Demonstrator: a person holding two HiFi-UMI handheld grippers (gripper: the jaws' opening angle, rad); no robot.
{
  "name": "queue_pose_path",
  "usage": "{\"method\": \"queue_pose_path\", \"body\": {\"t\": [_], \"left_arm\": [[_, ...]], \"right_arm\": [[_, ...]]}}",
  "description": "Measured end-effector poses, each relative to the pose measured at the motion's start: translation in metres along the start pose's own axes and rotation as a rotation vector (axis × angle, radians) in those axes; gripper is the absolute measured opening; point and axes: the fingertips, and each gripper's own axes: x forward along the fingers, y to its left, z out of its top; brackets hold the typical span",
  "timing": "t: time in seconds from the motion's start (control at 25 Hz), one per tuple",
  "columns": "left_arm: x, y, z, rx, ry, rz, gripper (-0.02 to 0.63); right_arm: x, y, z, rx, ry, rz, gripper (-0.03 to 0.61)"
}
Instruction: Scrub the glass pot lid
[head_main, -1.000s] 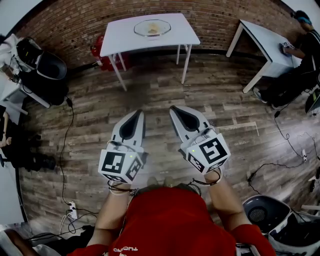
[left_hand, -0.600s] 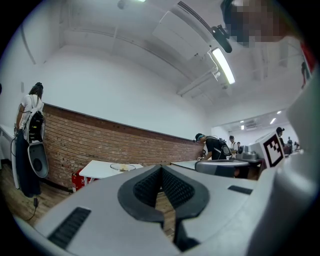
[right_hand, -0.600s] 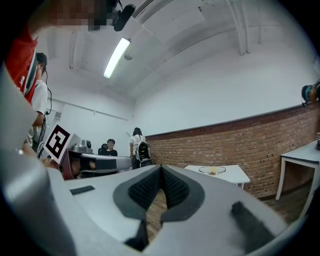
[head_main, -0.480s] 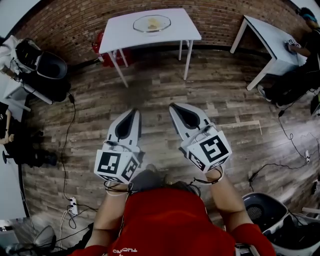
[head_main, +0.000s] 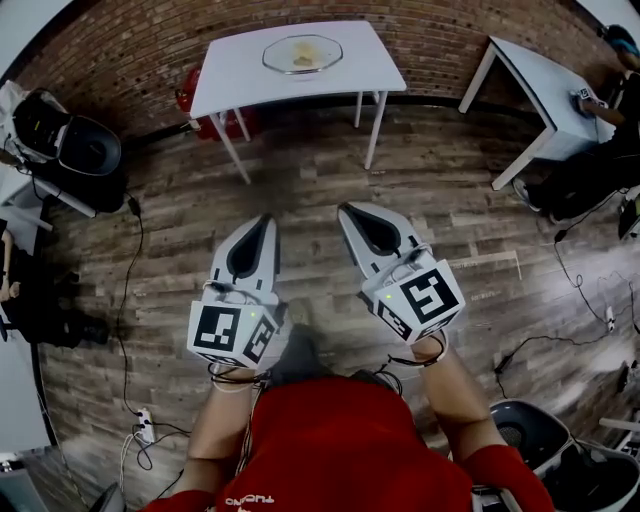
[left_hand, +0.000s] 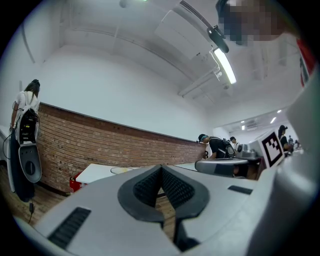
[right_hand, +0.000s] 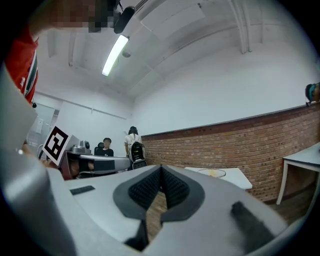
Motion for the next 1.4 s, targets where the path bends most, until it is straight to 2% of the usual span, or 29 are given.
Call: {"method": "queue_pose_path", "body": {"t": [0.48,0.8,1.08,1.4], "left_arm": [[0.123,0.118,0.023,0.010,-0.035,-0.030,0.017],[0.178,0.194,0.034,0.011,-0.048,-0.059,0.017],[0.208,0.224,0.031,-0.008,-0.046,-0.077,0.017],[0.239,0.255,0.023,-0.021,-0.040,-0.060,0.017]], "right_arm": [[0.143,-0.083,0.009,-0.002,-0.015,-0.062,0.029],[0.225,-0.114,0.014,-0.019,-0.018,-0.112,0.029],[0.262,-0.135,0.010,-0.019,-0.001,-0.140,0.029],[0.302,-0.157,0.003,-0.023,0.000,-0.124,0.029]]}}
